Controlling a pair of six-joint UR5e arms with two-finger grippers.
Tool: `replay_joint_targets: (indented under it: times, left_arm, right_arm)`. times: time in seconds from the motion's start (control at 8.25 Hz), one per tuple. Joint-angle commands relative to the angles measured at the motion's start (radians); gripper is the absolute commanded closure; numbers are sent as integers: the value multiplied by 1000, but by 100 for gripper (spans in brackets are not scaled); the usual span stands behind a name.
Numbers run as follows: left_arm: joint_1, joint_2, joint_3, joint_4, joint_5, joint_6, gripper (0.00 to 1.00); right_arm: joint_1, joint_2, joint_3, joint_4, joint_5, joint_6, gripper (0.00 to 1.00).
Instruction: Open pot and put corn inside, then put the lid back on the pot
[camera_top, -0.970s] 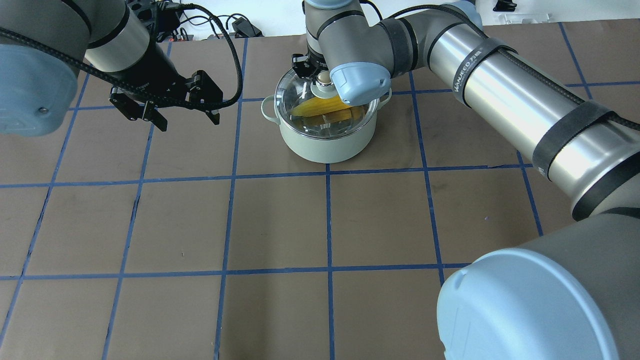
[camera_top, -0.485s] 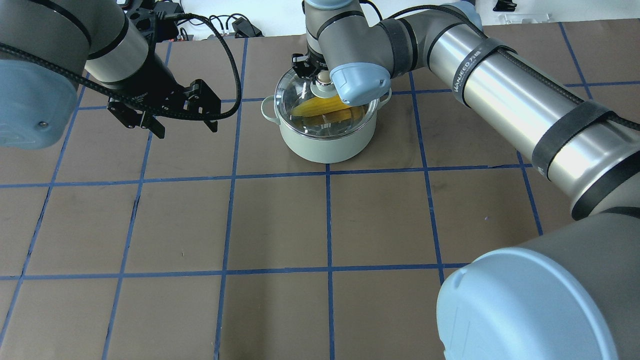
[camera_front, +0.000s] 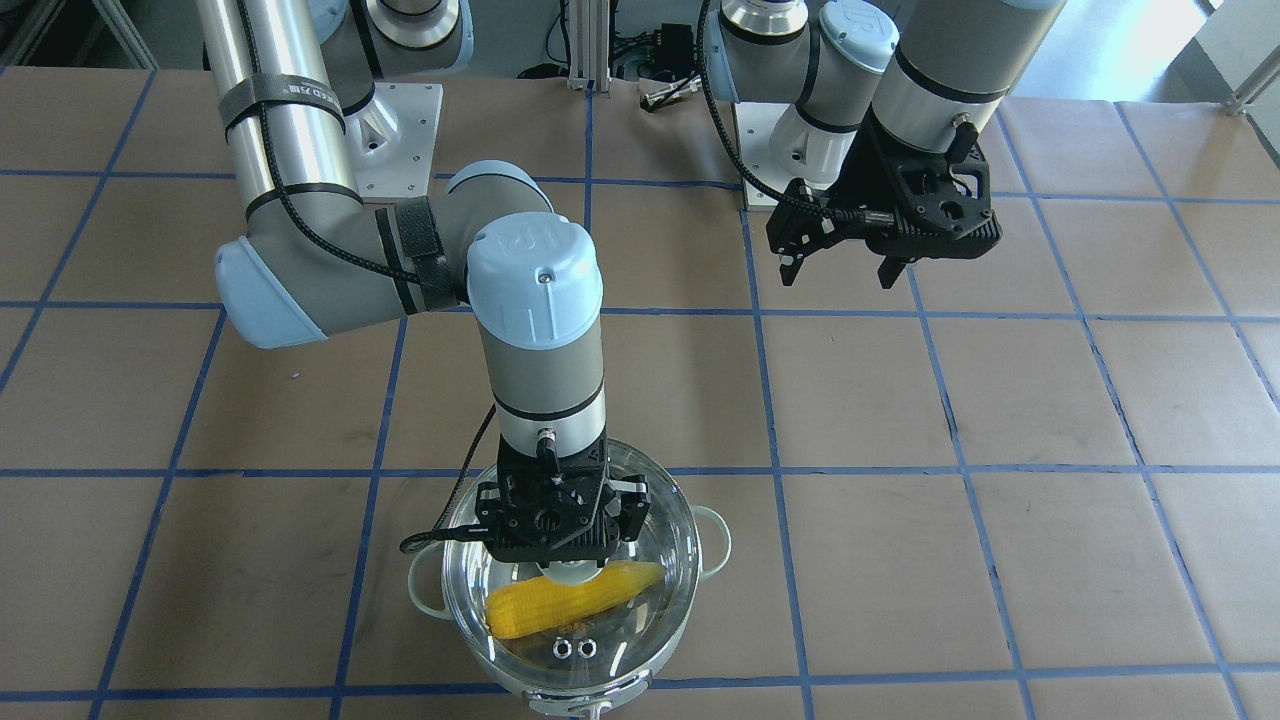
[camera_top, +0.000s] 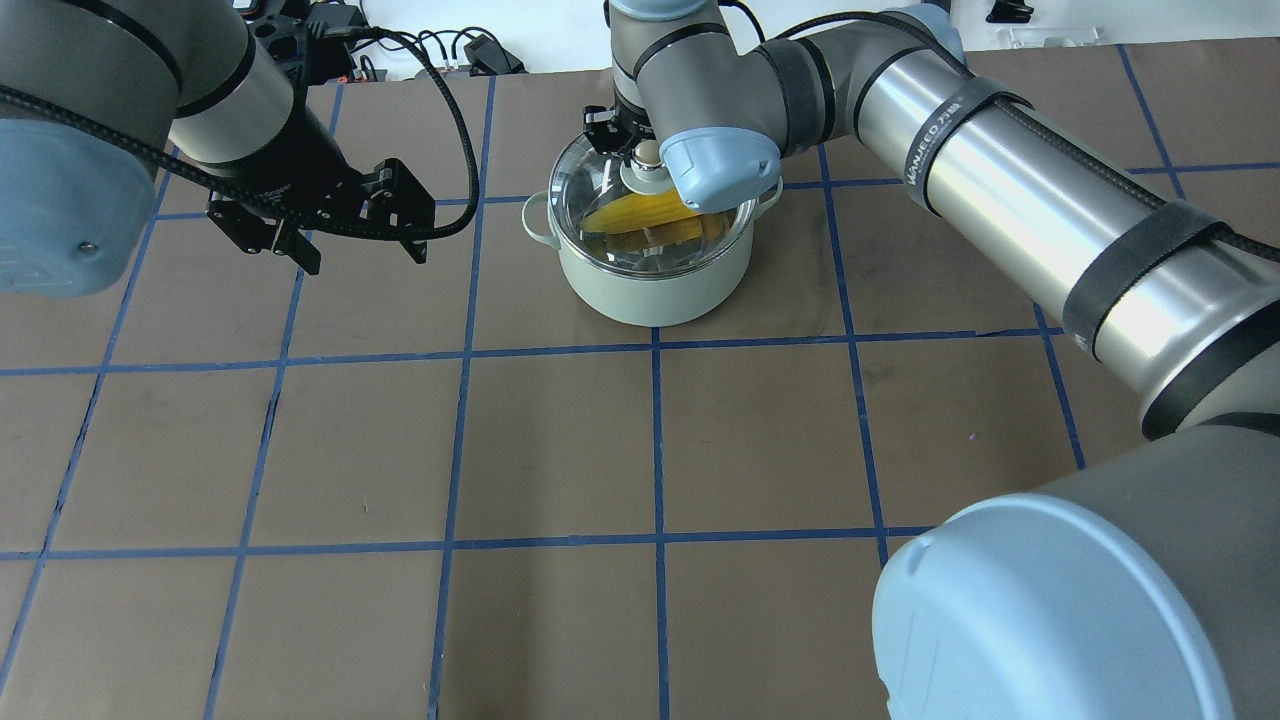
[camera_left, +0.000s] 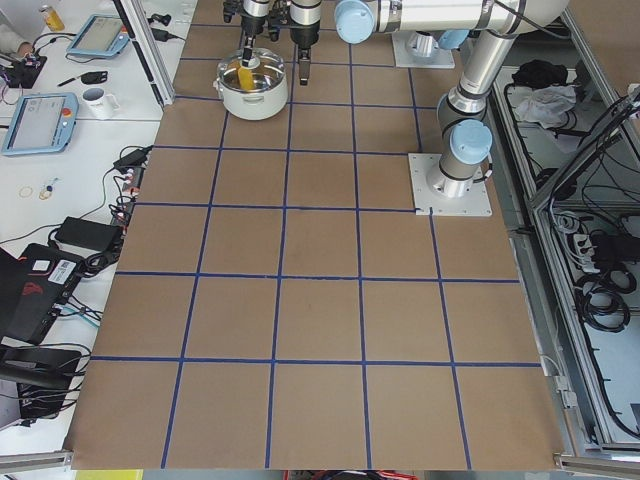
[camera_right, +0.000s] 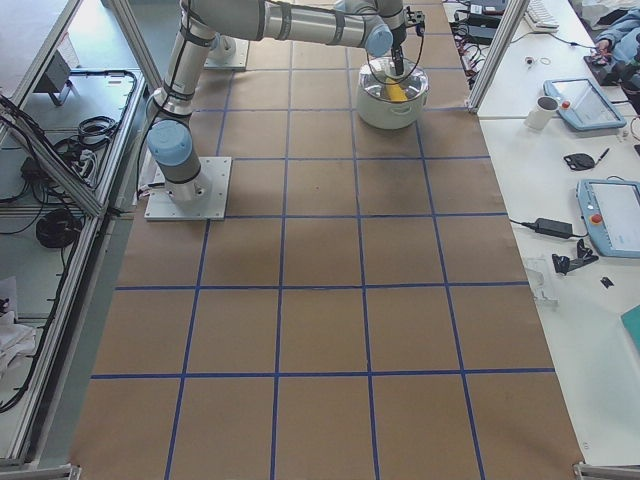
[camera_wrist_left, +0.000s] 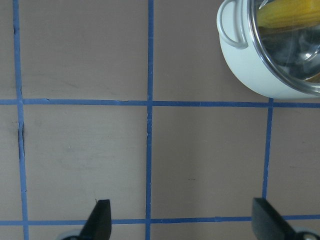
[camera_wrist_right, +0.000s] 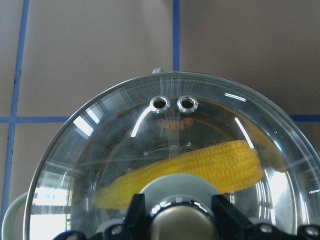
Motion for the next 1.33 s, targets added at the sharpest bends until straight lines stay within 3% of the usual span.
replay_joint_targets:
  times: [0.0,0.85,0.97,1.09,1.21]
  left_arm:
    - [0,-2,-4,0,21,0,0]
    - [-1,-5,-10,0,20,-7,0]
    - [-1,-5,-10,2,21,-7,0]
    - [-1,-5,-8,2,21,-5,0]
    - [-1,-5,-10,2,21,-5,0]
  right_arm:
    - [0,0,2,-2,0,1,62]
    - [0,0,19,-16,2,0,61]
    - [0,2,19,-16,2,0,48]
    - [0,5,19,-15,-1,-9,6]
    - [0,5,19,-10,0,-13,0]
